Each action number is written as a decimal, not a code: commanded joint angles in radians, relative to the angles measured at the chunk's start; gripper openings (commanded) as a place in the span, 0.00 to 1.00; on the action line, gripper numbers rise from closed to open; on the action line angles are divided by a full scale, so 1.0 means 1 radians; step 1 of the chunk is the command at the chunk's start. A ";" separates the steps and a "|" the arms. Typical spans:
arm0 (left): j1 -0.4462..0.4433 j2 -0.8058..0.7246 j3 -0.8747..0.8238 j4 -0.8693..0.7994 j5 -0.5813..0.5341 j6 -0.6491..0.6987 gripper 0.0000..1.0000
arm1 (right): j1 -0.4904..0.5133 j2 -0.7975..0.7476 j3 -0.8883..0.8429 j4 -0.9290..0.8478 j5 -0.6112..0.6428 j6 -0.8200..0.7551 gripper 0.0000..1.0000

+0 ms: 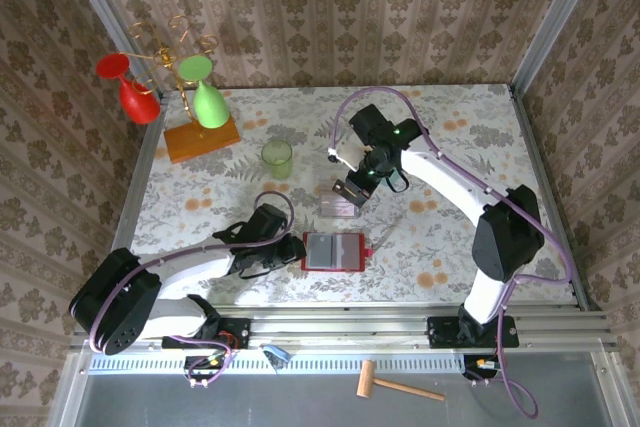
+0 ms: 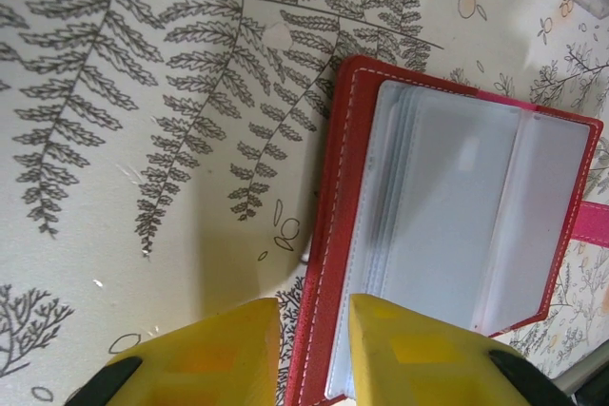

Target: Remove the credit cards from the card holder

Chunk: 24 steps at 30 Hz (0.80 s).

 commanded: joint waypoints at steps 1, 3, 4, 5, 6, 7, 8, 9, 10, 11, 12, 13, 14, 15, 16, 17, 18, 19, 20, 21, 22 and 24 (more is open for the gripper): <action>0.007 -0.004 -0.021 0.011 0.016 0.016 0.26 | -0.009 0.043 0.076 -0.093 0.015 -0.150 0.00; 0.007 0.001 -0.025 0.029 0.028 0.009 0.26 | -0.017 0.065 0.104 -0.098 0.007 -0.193 0.00; 0.007 0.002 -0.027 0.036 0.032 0.006 0.26 | -0.023 0.079 0.120 -0.103 -0.003 -0.217 0.00; 0.007 0.003 -0.028 0.039 0.034 0.004 0.26 | -0.027 0.092 0.136 -0.114 -0.013 -0.241 0.00; 0.007 0.003 -0.028 0.040 0.036 0.002 0.26 | -0.031 0.108 0.157 -0.129 -0.019 -0.270 0.00; 0.007 0.001 -0.028 0.041 0.039 0.000 0.26 | -0.031 0.126 0.180 -0.140 -0.019 -0.290 0.00; 0.007 -0.002 -0.029 0.041 0.041 -0.003 0.26 | -0.033 0.141 0.200 -0.151 -0.019 -0.306 0.00; 0.008 -0.005 -0.032 0.040 0.039 -0.006 0.26 | -0.035 0.159 0.226 -0.168 -0.022 -0.321 0.00; 0.006 -0.010 -0.036 0.040 0.038 -0.010 0.26 | -0.037 0.181 0.256 -0.183 -0.026 -0.336 0.00; 0.007 -0.015 -0.040 0.042 0.037 -0.013 0.26 | -0.040 0.199 0.279 -0.196 -0.030 -0.345 0.00; 0.007 -0.020 -0.043 0.042 0.036 -0.017 0.26 | -0.042 0.220 0.307 -0.211 -0.032 -0.356 0.00; 0.007 -0.024 -0.045 0.041 0.036 -0.019 0.26 | -0.045 0.239 0.334 -0.227 -0.033 -0.367 0.00; 0.007 -0.026 -0.045 0.038 0.036 -0.019 0.26 | -0.046 0.258 0.355 -0.240 -0.035 -0.374 0.00; 0.007 -0.029 -0.043 0.032 0.037 -0.019 0.26 | -0.048 0.279 0.380 -0.257 -0.038 -0.383 0.00; 0.006 -0.032 -0.043 0.026 0.037 -0.018 0.26 | -0.048 0.298 0.401 -0.270 -0.039 -0.394 0.00; 0.007 -0.034 -0.043 0.025 0.036 -0.020 0.26 | -0.049 0.311 0.415 -0.277 -0.039 -0.401 0.00; 0.007 -0.037 -0.043 0.023 0.036 -0.024 0.26 | -0.049 0.325 0.432 -0.286 -0.041 -0.408 0.00; 0.007 -0.040 -0.044 0.021 0.036 -0.026 0.26 | -0.049 0.339 0.448 -0.295 -0.042 -0.414 0.00; 0.007 -0.044 -0.043 0.018 0.034 -0.027 0.26 | -0.049 0.354 0.465 -0.303 -0.046 -0.420 0.00; 0.007 -0.048 -0.043 0.013 0.032 -0.029 0.26 | -0.049 0.367 0.481 -0.311 -0.051 -0.425 0.00; 0.007 -0.055 -0.042 0.005 0.027 -0.029 0.26 | -0.049 0.382 0.496 -0.319 -0.058 -0.432 0.00; 0.010 -0.067 -0.039 -0.015 0.019 -0.027 0.26 | -0.049 0.408 0.522 -0.333 -0.062 -0.442 0.00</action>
